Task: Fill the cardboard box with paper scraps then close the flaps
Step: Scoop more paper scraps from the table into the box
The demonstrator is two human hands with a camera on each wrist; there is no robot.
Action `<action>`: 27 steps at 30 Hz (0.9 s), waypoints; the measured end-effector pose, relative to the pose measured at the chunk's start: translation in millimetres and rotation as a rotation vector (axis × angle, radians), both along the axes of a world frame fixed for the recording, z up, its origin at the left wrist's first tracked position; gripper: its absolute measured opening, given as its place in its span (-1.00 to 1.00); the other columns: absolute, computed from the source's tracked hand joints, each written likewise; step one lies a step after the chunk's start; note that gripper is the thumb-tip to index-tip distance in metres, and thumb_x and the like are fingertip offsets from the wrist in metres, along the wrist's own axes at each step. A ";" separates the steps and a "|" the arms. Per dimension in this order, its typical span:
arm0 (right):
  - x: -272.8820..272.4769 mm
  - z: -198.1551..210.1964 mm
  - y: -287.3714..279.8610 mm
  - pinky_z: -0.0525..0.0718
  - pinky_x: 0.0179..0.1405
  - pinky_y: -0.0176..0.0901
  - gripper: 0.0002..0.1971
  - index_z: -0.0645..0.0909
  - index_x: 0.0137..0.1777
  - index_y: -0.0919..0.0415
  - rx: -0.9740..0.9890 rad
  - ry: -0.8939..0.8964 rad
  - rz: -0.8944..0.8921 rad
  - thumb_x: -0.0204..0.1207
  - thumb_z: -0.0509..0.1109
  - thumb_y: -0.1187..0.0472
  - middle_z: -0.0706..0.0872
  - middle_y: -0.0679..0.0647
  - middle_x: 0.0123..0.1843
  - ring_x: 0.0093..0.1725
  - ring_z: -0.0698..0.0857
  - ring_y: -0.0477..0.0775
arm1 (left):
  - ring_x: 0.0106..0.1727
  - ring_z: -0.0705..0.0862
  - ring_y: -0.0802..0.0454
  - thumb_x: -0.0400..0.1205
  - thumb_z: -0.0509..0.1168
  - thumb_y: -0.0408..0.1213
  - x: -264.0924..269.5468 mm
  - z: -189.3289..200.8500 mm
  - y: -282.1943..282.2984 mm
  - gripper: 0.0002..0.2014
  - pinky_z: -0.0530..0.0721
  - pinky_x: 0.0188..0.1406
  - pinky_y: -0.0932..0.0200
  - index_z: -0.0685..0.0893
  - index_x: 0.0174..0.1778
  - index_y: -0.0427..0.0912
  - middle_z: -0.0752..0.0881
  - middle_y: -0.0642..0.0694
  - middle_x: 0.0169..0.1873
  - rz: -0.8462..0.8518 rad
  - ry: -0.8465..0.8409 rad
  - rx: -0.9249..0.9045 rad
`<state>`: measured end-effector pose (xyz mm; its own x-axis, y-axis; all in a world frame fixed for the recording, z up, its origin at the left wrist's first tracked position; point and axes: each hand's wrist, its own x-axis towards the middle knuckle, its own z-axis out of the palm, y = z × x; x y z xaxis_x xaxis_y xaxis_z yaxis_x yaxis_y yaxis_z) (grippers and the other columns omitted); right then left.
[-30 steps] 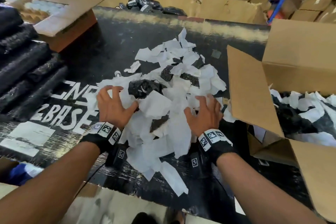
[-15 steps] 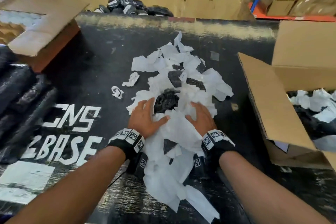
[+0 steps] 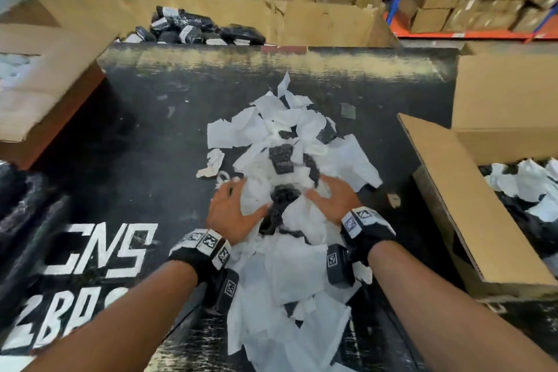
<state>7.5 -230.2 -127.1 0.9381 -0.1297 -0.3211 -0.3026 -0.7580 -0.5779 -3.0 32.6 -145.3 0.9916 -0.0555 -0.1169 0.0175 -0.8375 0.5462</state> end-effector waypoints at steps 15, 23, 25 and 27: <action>82.3 17.8 -20.1 0.21 0.64 0.35 0.12 0.19 0.72 -0.07 -0.042 0.059 -0.224 0.20 0.22 -0.65 0.16 0.18 0.77 0.71 0.15 0.34 | 0.70 0.26 -0.26 0.51 0.35 0.40 115.6 19.3 22.8 -0.04 0.31 0.66 -0.22 0.24 0.75 -0.01 0.28 -0.27 0.69 0.103 0.124 -0.107; 91.0 45.6 6.2 0.64 0.22 0.24 -0.40 0.56 0.03 -0.05 -0.211 -0.129 -0.200 0.24 0.36 -0.52 0.55 0.00 0.13 0.18 0.63 0.18 | 0.44 0.53 -0.12 0.59 0.28 0.32 129.3 44.2 -5.7 -0.36 0.58 0.42 -0.09 0.51 0.49 0.01 0.46 -0.13 0.44 -0.025 -0.155 -0.037; 119.1 66.1 2.1 0.64 0.24 0.28 -0.34 0.52 0.16 -0.04 -0.186 -0.187 -0.177 0.23 0.41 -0.50 0.52 0.04 0.24 0.24 0.61 0.20 | 0.49 0.47 -0.22 0.56 0.34 0.32 160.9 58.6 1.5 -0.30 0.52 0.47 -0.16 0.49 0.52 0.00 0.42 -0.20 0.49 -0.003 -0.134 0.005; 155.6 83.5 1.0 0.60 0.32 0.31 -0.19 0.46 0.39 -0.04 -0.165 -0.180 -0.092 0.24 0.45 -0.50 0.46 0.11 0.43 0.38 0.56 0.28 | 0.52 0.41 -0.33 0.49 0.34 0.42 194.6 70.0 7.2 -0.20 0.48 0.51 -0.26 0.45 0.56 0.05 0.38 -0.23 0.51 0.004 -0.066 0.070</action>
<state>163.1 -229.2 -43.6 0.9601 -0.2539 -0.1172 -0.2780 -0.8203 -0.4997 191.6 39.8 -75.3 0.9975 -0.0458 -0.0545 -0.0135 -0.8736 0.4865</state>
